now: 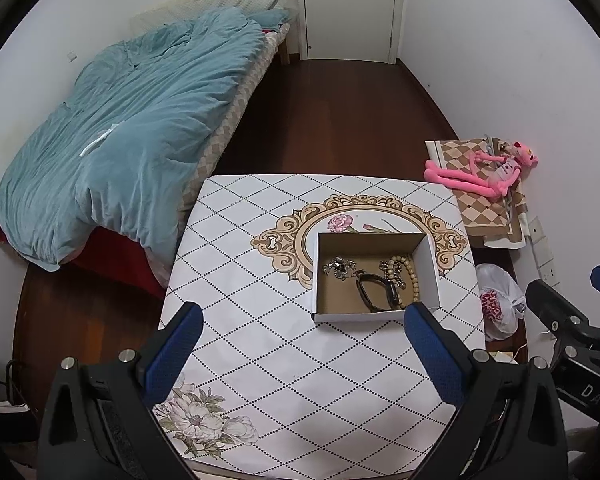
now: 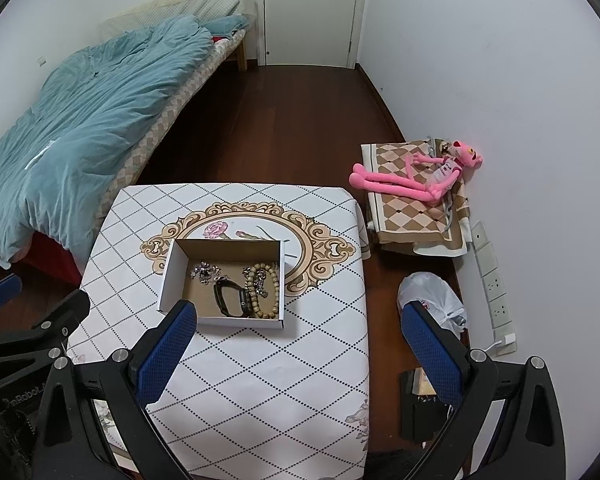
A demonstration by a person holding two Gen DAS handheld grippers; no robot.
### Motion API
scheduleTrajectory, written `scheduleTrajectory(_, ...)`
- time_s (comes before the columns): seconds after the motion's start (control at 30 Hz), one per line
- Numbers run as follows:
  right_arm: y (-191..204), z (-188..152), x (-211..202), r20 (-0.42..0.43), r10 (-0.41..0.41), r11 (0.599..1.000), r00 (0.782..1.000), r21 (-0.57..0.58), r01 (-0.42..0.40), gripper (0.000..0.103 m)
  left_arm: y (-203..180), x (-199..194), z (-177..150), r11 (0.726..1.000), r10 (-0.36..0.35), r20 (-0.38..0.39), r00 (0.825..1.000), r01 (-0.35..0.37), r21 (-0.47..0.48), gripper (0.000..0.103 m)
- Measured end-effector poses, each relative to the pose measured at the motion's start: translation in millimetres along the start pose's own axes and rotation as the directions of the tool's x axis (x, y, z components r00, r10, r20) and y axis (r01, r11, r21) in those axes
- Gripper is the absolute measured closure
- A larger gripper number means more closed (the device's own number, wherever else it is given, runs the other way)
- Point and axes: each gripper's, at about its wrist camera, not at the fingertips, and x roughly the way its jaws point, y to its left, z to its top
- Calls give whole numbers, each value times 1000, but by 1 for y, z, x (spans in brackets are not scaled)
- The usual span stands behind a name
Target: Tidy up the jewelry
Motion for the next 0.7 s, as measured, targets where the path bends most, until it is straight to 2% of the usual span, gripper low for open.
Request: scheduleTrajectory(0.7,1,-1,1,-14,11,1000,1000,0,-11,0,5,-3,-2,1000,14,0,1000,-14,0,1)
